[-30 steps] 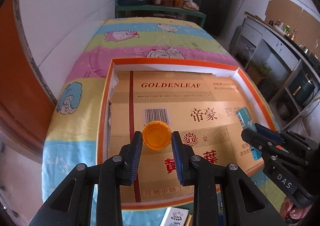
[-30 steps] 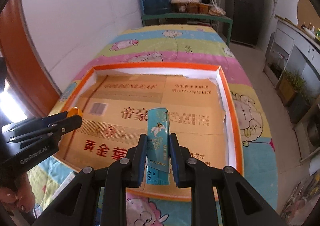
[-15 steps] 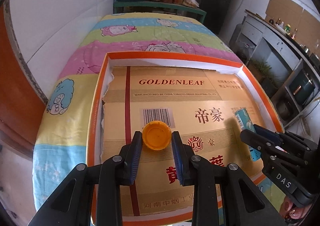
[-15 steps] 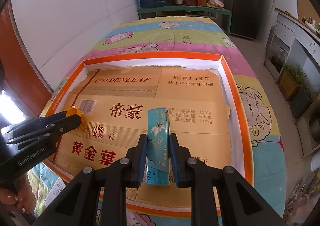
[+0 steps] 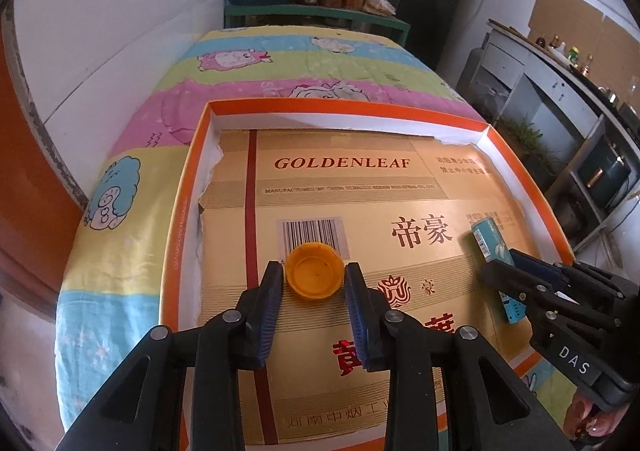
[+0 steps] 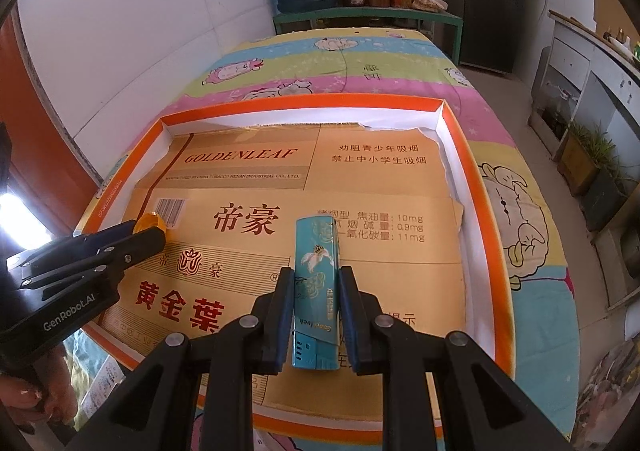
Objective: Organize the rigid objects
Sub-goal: 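Drop the orange cap into the lid while the right tool releases the teal tube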
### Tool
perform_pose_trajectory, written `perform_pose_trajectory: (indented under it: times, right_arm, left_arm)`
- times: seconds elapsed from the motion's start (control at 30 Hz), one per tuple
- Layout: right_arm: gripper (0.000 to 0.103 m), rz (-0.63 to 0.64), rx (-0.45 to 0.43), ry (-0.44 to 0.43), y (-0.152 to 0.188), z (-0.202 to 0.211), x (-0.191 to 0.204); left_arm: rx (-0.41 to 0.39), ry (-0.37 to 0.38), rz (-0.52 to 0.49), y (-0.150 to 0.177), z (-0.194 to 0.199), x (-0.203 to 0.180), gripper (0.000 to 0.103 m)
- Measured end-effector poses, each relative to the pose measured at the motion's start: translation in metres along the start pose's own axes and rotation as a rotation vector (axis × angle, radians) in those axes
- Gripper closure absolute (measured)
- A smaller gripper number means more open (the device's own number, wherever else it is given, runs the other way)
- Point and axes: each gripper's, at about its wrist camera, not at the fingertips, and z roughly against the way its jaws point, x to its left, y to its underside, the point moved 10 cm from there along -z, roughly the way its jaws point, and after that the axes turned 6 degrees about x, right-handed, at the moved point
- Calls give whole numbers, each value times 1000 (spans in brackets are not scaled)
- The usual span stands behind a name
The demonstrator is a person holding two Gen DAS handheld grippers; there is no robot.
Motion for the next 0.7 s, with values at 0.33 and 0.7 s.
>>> perform_pose_trajectory:
  times: [0.33, 0.7]
  right_arm:
    - [80, 0, 1, 17, 0, 1, 0]
    - [80, -4, -6, 26, 5, 10, -2]
  left_arm:
    - [2, -8, -36, 2, 0, -4, 64]
    - [-32, 25, -18, 4, 8, -6, 57]
